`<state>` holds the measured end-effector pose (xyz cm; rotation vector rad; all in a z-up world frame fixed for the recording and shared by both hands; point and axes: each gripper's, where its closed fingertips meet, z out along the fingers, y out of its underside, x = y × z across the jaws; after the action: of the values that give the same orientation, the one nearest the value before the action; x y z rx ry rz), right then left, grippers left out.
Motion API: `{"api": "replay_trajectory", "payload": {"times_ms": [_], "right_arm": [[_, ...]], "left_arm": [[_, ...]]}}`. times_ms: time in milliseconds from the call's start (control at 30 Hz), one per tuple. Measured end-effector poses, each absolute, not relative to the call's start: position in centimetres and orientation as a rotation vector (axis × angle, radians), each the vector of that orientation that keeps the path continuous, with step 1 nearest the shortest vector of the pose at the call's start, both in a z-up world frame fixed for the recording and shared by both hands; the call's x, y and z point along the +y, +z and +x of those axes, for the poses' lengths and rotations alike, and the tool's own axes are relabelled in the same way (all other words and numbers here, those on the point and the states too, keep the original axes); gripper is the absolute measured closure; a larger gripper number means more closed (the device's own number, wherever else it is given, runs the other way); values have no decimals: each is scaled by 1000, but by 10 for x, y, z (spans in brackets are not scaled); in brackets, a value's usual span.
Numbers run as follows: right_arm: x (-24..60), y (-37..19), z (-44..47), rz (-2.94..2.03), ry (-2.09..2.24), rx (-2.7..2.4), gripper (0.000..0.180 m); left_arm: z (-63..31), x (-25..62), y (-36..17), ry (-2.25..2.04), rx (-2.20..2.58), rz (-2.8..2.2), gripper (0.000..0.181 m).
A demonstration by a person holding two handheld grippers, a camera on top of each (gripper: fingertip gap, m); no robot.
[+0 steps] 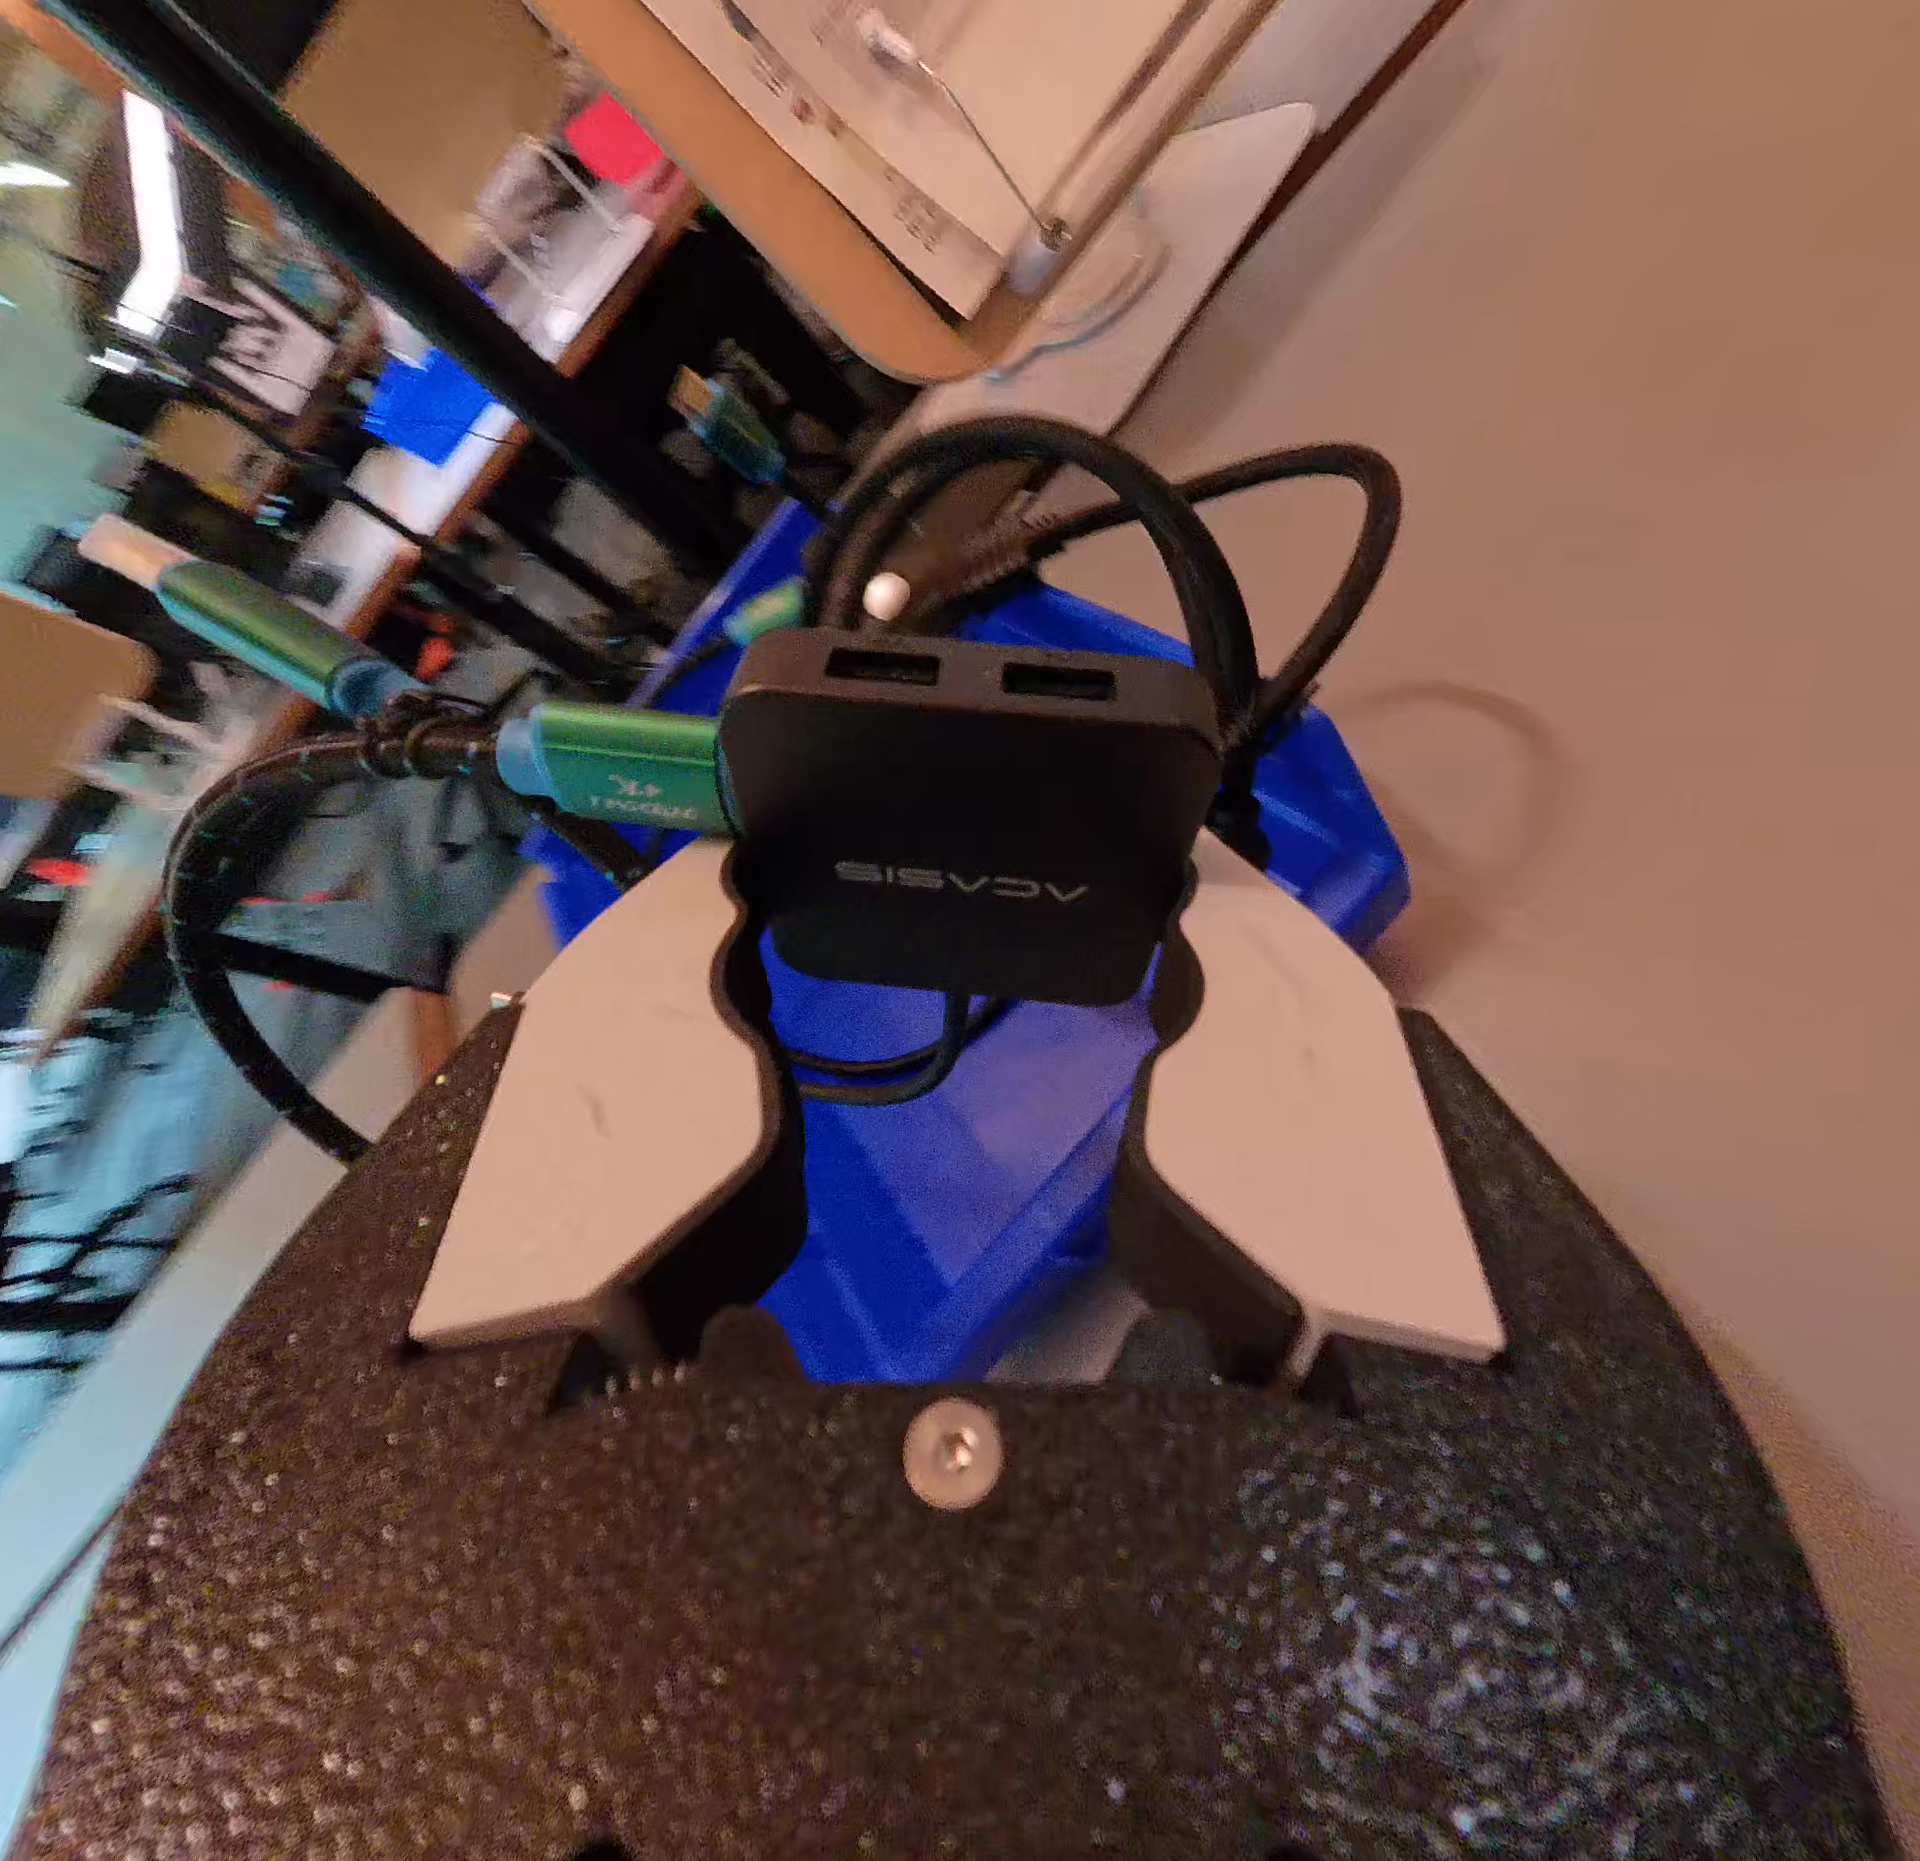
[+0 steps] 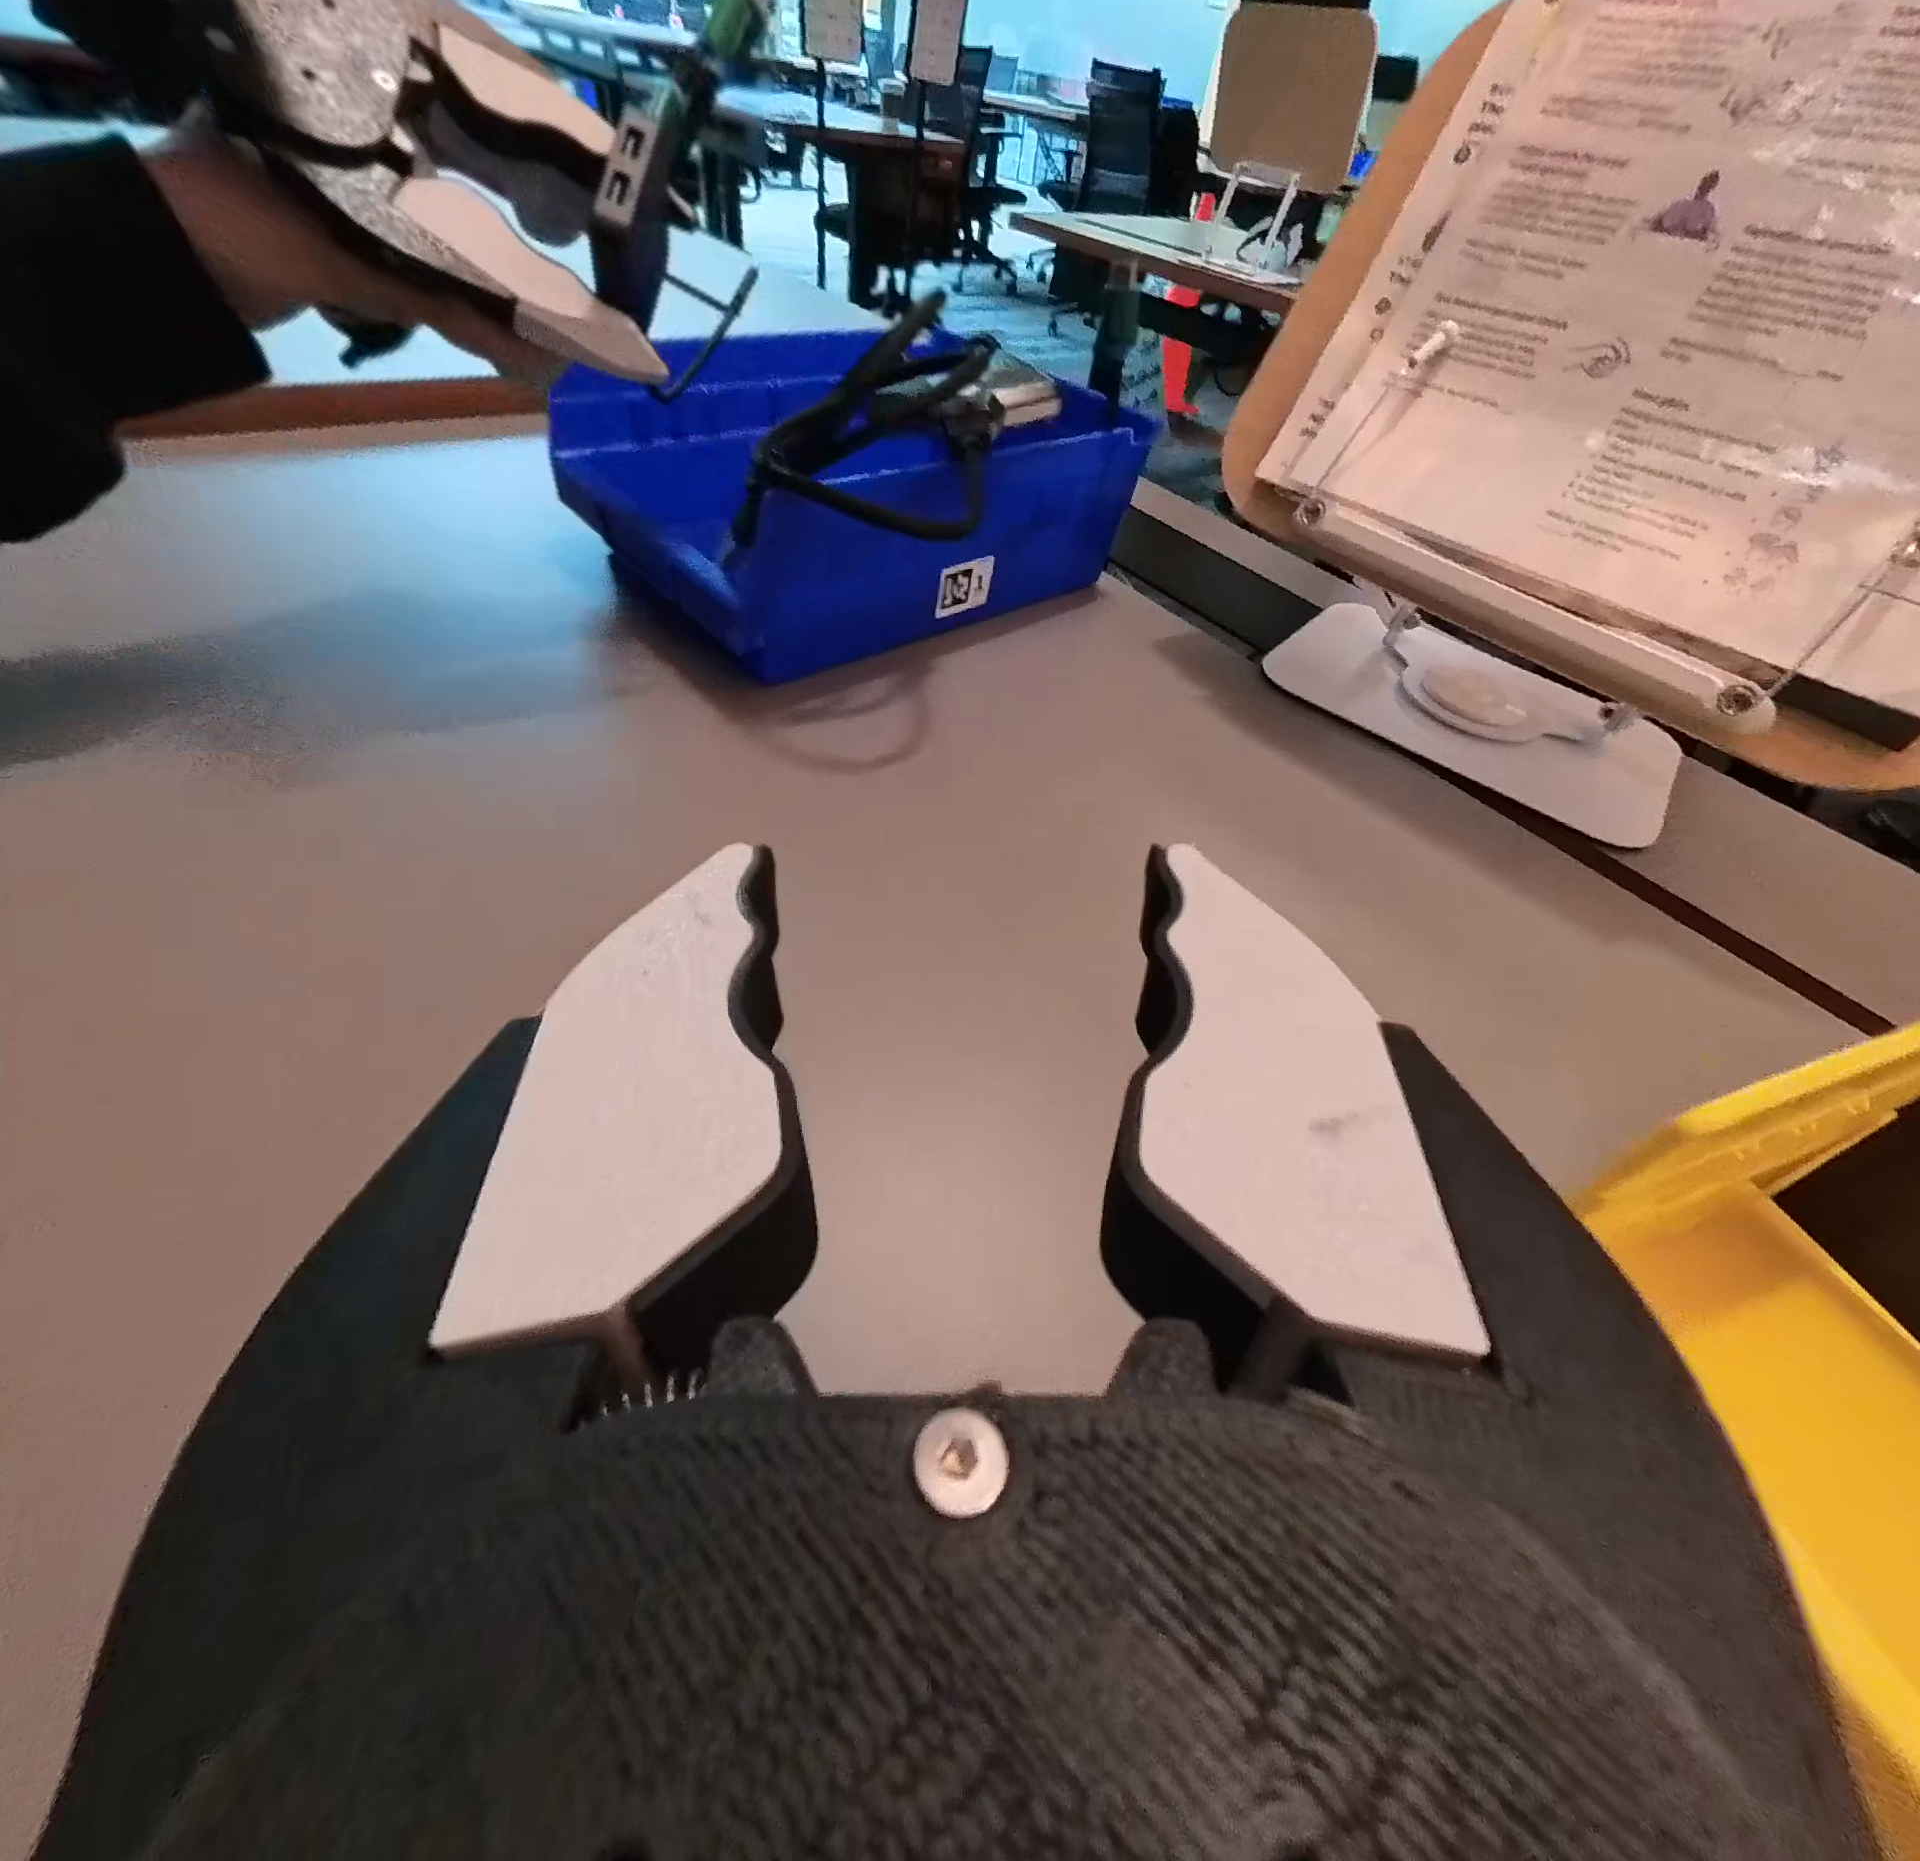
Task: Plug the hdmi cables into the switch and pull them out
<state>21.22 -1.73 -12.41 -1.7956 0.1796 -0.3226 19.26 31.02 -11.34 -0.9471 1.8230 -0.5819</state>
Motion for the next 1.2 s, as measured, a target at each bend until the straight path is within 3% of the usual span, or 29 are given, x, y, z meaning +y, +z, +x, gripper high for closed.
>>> {"api": "replay_trajectory", "payload": {"times_ms": [200, 333, 433, 533, 667, 833, 1033, 1200], "right_arm": [[4, -79, 174, -1598, -262, 125, 101], [16, -52, 143, -1487, -164, 135, 99], [16, -37, 132, -1410, -122, 147, 115], [15, -49, 138, -1494, -151, 144, 119], [9, -55, 135, -1525, -88, 89, 155], [1, -56, 148, -1482, 8, 134, 164], [-23, -41, 189, -999, 537, 500, 165], [-51, -33, 213, -593, 792, 628, 165]], "left_arm": [[167, 251, -41, -412, 1730, -780, 108], [161, 162, -35, -367, 1766, -516, 109], [162, 100, -52, -331, 1797, -321, 108], [162, 52, -69, -317, 1811, -154, 109], [167, 24, -82, -204, 1785, 7, 109], [174, 20, -76, -136, 1676, 86, 109], [151, 8, -42, -641, 1618, -131, 98], [133, 13, -33, -1638, 1459, -776, 113]]}}
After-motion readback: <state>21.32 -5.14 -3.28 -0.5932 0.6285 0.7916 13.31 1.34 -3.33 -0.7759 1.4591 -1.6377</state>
